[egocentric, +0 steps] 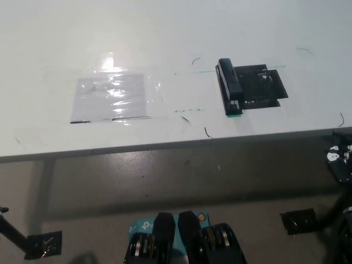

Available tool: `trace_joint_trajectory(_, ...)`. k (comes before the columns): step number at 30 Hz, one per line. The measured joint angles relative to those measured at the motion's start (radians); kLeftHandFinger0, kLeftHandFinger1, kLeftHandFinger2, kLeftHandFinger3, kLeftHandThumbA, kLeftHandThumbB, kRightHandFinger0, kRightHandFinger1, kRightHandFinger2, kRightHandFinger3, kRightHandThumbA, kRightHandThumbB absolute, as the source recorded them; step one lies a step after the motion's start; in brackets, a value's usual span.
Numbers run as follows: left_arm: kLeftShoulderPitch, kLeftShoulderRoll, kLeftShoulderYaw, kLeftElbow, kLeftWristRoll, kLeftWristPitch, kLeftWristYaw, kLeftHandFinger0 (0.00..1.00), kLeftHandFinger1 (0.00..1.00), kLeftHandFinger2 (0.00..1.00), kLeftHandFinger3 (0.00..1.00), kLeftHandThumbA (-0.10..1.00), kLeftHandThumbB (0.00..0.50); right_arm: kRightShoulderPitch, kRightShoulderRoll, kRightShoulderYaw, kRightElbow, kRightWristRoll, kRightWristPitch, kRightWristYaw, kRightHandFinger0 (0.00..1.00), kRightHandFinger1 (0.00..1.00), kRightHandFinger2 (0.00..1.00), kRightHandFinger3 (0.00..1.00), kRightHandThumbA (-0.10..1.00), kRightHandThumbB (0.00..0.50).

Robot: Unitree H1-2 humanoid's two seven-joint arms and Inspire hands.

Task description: A stapler is kept infront of the robot on the black mark on the desk and the robot uses its right hand to lift the top of the stapler to open it

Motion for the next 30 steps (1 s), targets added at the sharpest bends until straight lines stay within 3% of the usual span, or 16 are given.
trace_joint_trajectory(3,0.000,0.000,0.000,-0.002,-0.001,0.001,0.000,0.18,0.19,0.40,0.66,0.36,0.000,-0.029,0.005,0.026,-0.031,0.000,0.007,0.006,0.23,0.27,0.37,0.64,0.17,0.000)
trace_joint_trajectory(11,-0.001,-0.001,-0.001,-0.001,-0.002,0.001,0.000,0.16,0.19,0.44,0.72,0.36,0.000,-0.186,0.046,0.104,-0.157,0.004,0.037,0.022,0.23,0.27,0.38,0.69,0.27,0.000)
trace_joint_trajectory(18,0.001,-0.009,0.000,-0.001,-0.004,0.001,0.000,0.17,0.18,0.43,0.70,0.35,0.000,-0.267,0.131,0.106,-0.244,0.075,0.192,0.046,0.35,0.37,0.48,0.79,0.17,0.000)
trace_joint_trajectory(22,0.001,-0.009,-0.001,-0.001,-0.004,0.001,0.000,0.19,0.19,0.43,0.70,0.36,0.000,-0.286,0.196,0.064,-0.210,0.141,0.278,0.050,0.38,0.39,0.51,0.81,0.18,0.000)
trace_joint_trajectory(25,0.001,-0.009,-0.001,-0.001,-0.004,0.001,0.000,0.18,0.20,0.44,0.71,0.36,0.000,-0.294,0.233,0.030,-0.170,0.198,0.328,0.047,0.42,0.49,0.67,0.91,0.17,0.000)
trace_joint_trajectory(30,0.001,-0.013,-0.001,0.003,-0.004,0.001,0.000,0.15,0.18,0.43,0.69,0.36,0.000,-0.295,0.276,-0.021,-0.083,0.302,0.362,0.010,0.51,0.57,0.78,0.96,0.13,0.000)
